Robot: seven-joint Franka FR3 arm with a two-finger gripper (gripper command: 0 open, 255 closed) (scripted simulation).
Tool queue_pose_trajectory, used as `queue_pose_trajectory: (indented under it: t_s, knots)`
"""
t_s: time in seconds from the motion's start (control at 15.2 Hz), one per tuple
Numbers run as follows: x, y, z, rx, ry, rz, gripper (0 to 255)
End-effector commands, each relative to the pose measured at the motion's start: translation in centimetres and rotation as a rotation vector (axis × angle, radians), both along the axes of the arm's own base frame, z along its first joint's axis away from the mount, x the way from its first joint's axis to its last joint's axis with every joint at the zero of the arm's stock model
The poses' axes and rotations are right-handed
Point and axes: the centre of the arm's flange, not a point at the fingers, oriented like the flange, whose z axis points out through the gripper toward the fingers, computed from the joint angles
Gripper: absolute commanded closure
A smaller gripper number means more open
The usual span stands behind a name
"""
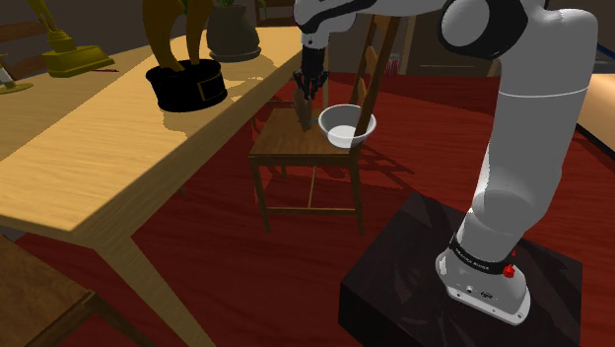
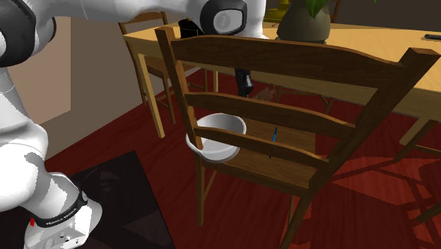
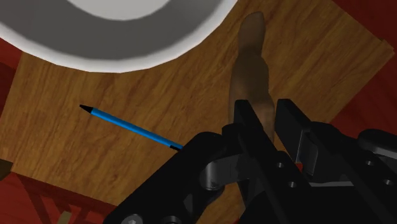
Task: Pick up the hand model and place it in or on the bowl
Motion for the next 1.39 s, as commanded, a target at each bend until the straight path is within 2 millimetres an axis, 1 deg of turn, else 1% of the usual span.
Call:
queue_pose_trajectory:
  t_s: [0.0, 0.92, 0.99, 1.32]
  knots:
    - [0.0, -0.1, 1.1, 0.0, 0.0, 0.0, 255]
    - [0.0, -0.1, 8.5, 0.0, 0.0, 0.0, 255]
    - [0.0, -0.1, 8.6, 0.0, 0.0, 0.0, 255]
    - [-6.6, -0.5, 9.1, 0.0, 0.0, 0.0, 255]
